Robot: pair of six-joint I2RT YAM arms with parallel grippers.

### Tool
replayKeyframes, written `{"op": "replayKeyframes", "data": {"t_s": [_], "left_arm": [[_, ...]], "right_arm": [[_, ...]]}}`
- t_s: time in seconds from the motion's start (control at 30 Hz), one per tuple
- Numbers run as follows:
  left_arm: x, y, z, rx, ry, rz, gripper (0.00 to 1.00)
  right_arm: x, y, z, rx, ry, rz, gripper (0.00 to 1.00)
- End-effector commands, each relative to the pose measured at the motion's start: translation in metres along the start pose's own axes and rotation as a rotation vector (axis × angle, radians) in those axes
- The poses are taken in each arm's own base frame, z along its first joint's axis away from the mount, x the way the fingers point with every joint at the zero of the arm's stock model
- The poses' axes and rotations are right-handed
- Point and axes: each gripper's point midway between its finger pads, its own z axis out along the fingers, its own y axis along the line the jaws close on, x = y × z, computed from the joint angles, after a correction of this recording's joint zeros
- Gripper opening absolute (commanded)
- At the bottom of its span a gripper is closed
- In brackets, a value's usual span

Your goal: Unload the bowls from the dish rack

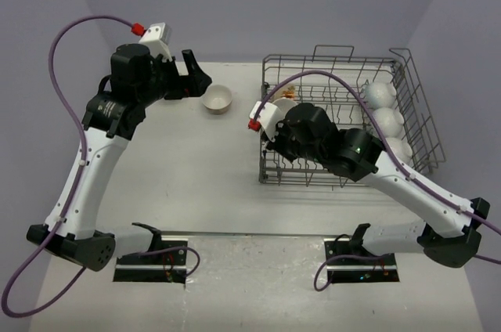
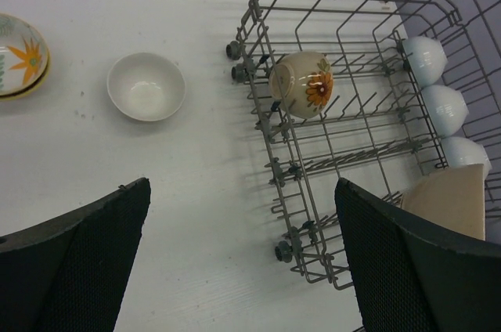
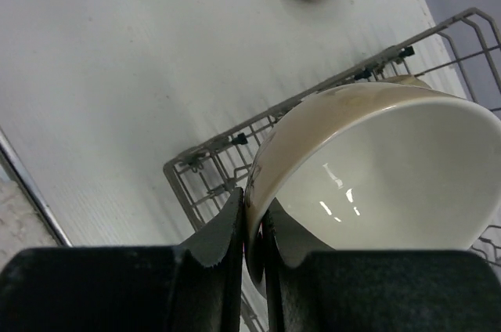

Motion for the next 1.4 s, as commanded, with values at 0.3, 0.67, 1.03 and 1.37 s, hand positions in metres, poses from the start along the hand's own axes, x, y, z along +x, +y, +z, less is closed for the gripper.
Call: {"op": "replayKeyframes", "data": {"t_s": [0.3,0.67,1.03,1.37], "left_arm": [[0.01,-0.073,0.017,0.161,0.116,0.099,1.0],[0.072,-0.112,0.047,0.219,0.274,0.203,1.0],[0.106,-0.092,0.048,0.131,0.32,0.252,0.73],[0.091,-0.08,0.043,0.049,0.264,0.252,0.84]], "right_arm": [[-0.04,0.016,-0.002,0.049,-0.076,-0.309,0.0],[-0.038,0.036,-0.012,-0.069,-0.136,-0.357,0.0],[-0.034,0.026,-0.005,-0.028,-0.03,-0.36,0.0],[-0.038,0.03,0.005,-0.057,-0.022,-0.364,0.0]]}}
